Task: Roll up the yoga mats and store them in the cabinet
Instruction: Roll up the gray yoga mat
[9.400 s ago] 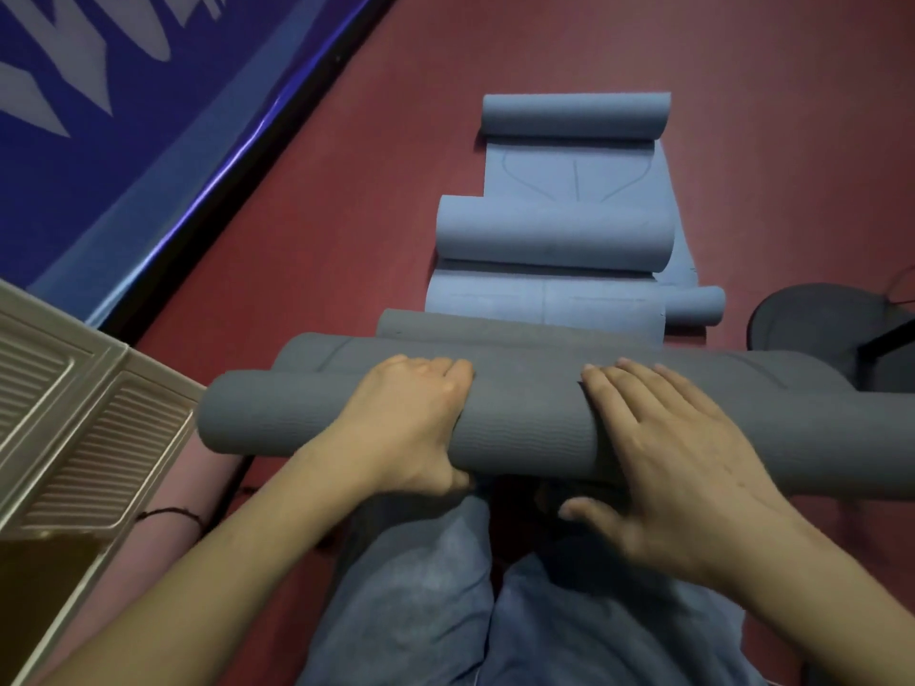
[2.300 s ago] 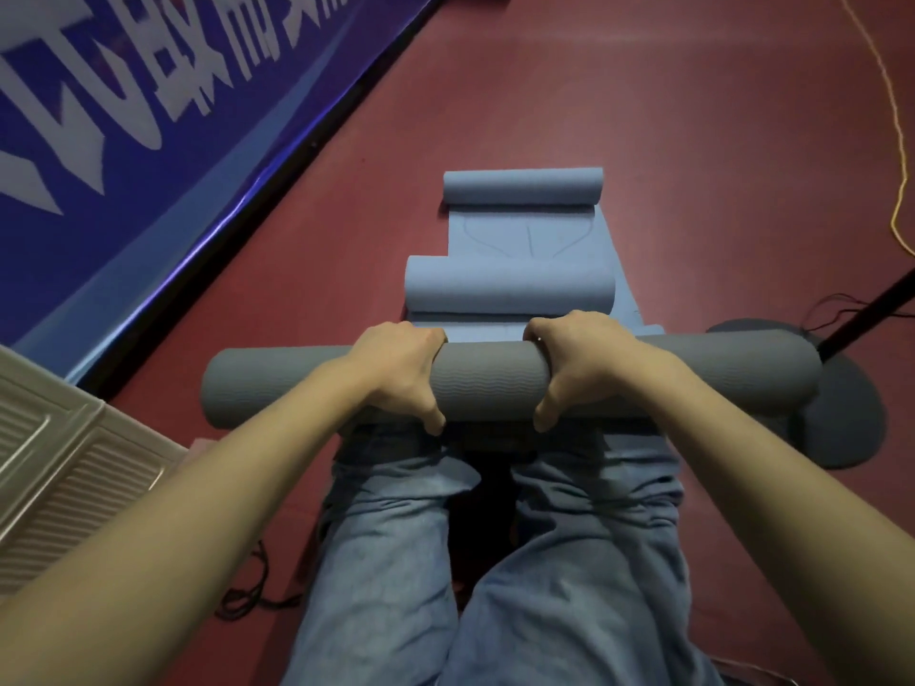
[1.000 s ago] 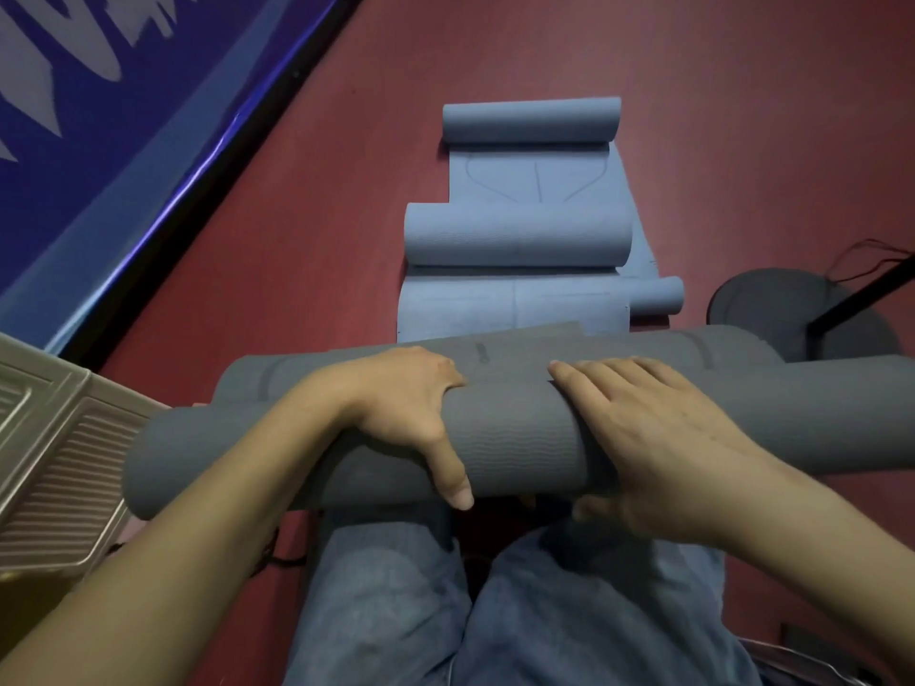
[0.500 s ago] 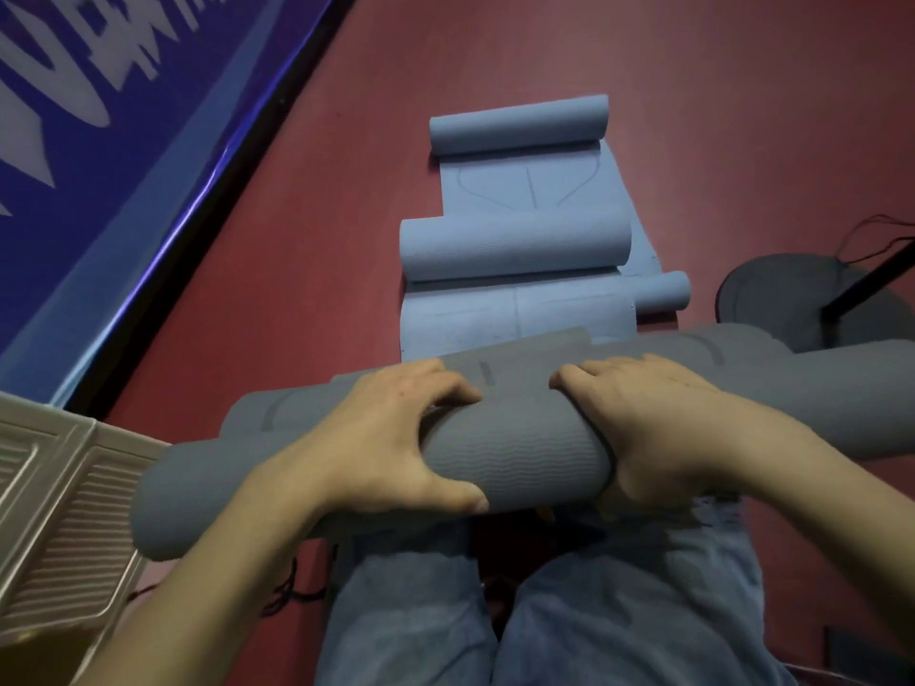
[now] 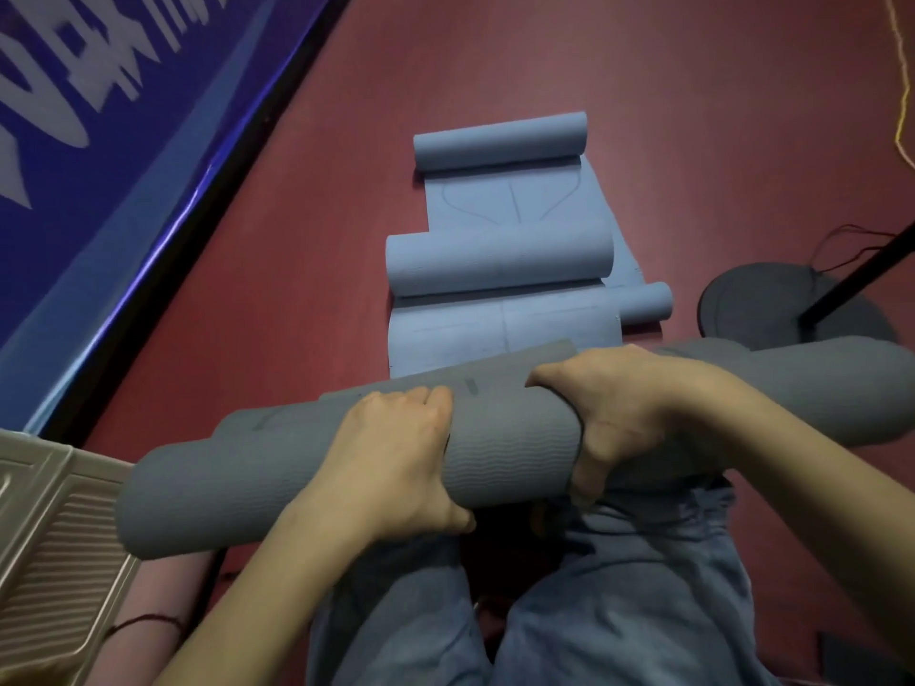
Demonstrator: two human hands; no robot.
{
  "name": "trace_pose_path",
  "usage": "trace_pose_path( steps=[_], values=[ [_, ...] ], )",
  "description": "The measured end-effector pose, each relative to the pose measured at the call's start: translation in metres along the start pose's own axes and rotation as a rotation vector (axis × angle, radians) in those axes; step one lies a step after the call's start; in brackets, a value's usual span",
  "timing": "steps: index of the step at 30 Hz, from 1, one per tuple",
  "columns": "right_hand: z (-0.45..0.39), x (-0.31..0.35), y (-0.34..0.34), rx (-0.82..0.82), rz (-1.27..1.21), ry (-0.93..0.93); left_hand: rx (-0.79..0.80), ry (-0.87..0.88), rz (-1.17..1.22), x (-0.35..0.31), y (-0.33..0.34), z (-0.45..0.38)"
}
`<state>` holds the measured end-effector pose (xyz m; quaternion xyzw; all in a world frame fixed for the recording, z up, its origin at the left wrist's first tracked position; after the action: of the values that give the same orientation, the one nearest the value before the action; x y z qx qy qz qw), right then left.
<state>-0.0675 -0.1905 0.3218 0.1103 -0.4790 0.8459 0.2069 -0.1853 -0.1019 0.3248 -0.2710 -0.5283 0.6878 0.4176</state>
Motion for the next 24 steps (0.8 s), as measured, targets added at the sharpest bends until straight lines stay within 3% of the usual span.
trace_pose_path(
  steps=[4,10,13,18,24],
  values=[
    [0.005,-0.002,-0.005,-0.075,0.038,0.008,0.1,0.018,0.014,0.007,-0.005,-0.017],
    [0.011,0.013,-0.003,-0.299,0.358,0.025,0.361,-0.01,0.155,0.02,-0.011,-0.045],
    [0.01,0.013,-0.002,-0.344,0.375,0.034,0.407,0.003,0.19,0.021,-0.011,-0.052],
    [0.0,0.005,-0.012,-0.288,0.321,0.042,0.338,-0.017,0.262,0.024,-0.005,-0.054],
    [-0.011,-0.012,-0.019,-0.191,0.219,0.072,-0.022,0.019,0.389,0.035,-0.023,-0.037]
  ],
)
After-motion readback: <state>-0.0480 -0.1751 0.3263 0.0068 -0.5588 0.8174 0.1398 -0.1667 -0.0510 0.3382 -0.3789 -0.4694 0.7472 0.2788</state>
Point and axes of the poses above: each hand's wrist, its own z-axis away from the middle knuckle, its own y-axis out of the palm, x = y × z, the point moved 9 cm from there along -z, towards the middle knuckle, and after that the axes turned 12 degrees about -y, right-handed, at the moved point
